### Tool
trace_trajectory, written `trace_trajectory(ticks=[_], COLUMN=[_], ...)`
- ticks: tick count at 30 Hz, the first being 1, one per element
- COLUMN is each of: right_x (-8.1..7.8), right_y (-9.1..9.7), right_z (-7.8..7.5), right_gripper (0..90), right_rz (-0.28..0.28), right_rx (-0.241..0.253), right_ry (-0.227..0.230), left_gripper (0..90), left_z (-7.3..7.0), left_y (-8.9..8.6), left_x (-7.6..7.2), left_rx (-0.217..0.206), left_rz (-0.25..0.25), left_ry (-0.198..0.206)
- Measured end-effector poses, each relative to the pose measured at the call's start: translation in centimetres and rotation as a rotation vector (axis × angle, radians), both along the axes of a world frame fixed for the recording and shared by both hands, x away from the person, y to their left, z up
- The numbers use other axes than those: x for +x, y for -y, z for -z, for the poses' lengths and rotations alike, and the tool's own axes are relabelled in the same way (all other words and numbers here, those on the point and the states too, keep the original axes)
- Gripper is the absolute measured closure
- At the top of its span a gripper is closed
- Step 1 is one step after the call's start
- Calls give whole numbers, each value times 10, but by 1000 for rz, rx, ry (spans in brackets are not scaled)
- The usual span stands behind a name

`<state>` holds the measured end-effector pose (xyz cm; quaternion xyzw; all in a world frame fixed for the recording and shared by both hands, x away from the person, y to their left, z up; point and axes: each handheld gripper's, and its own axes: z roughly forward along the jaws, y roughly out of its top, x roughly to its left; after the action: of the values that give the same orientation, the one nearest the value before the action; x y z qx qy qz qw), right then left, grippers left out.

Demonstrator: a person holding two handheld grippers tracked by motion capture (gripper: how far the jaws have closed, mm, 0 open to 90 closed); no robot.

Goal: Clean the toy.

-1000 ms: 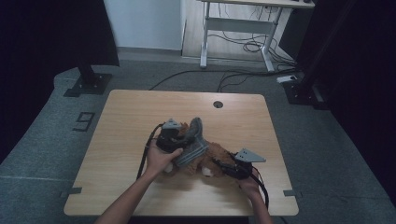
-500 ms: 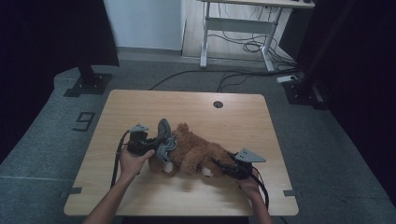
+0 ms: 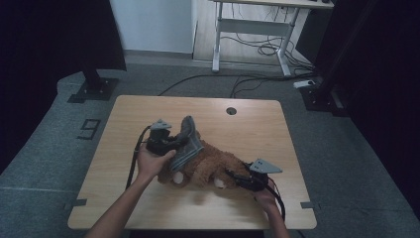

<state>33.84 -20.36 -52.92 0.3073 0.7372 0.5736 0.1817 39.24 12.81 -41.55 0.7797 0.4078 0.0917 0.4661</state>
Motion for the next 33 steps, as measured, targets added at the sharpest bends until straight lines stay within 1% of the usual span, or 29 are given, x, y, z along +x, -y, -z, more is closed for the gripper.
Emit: trace_trajectory(ticks=[2, 4, 6, 7, 8, 9, 10, 11, 12, 13, 14, 16, 19, 21, 23, 25, 26, 27, 29, 31, 32, 33], right_x=[-1, -2, -3, -4, -4, -4, -4, -5, -5, -6, -7, -8, -10, -10, -10, -8, -7, -5, -3, -1, 0, 1], right_y=[1, 1, 1, 1, 2, 2, 2, 3, 3, 2, 2, 1, 7, 13, 17, 21, 21, 20, 14, 6, 2, -1], right_z=[0, -1, -1, -2, -2, -2, -2, -3, -3, -5, -6, -10, -16, -22, -26, -28, -28, -27, -23, -18, -17, -16], right_gripper=[465, 457, 444, 436, 430, 420, 404, 367, 327, 288, 264, 217, 212, 220, 219, 191, 169, 138, 89, 28, 7, 0], right_rz=[-7, -10, -17, -19, -21, -22, -26, -25, -18, -9, -6, -9, -15, -1, 35, 57, 66, 69, 41, 0, -8, -11], right_rx=[-2, -6, -15, -20, -21, -20, -19, -17, -13, -1, 0, 25, 104, 152, 178, 196, 192, 178, 127, 85, 56, 34], right_ry=[4, 7, 14, 21, 24, 25, 24, 22, 18, 7, 3, -16, -51, -70, -85, -112, -127, -149, -208, -266, -287, -327], left_gripper=[766, 765, 765, 765, 765, 763, 763, 765, 766, 767, 768, 769, 771, 772, 772, 773, 773, 773, 773, 773, 773, 773], left_z=[-3, -2, 4, 7, 12, 18, 25, 29, 33, 35, 37, 39, 41, 43, 44, 46, 46, 47, 48, 48, 49, 49], left_y=[17, 32, 44, 46, 47, 48, 48, 47, 44, 42, 40, 38, 33, 30, 27, 24, 23, 22, 20, 19, 18, 17], left_x=[5, 11, 17, 19, 22, 24, 24, 24, 23, 21, 18, 13, 3, -4, -10, -14, -16, -18, -21, -23, -25, -26], left_rx=[3, 9, 36, 41, 41, 43, 41, 37, 10, -3, -10, -9, -12, -8, -18, -31, -34, -37, -46, -53, -54, -58], left_rz=[19, 36, 37, 36, 41, 46, 41, 41, 41, 40, 43, 44, 47, 52, 54, 56, 56, 57, 59, 64, 70, 70], left_ry=[-2, -17, -26, -34, -52, -77, -88, -91, -95, -96, -92, -78, -59, -42, -33, -27, -25, -21, -17, -15, -14, -15])
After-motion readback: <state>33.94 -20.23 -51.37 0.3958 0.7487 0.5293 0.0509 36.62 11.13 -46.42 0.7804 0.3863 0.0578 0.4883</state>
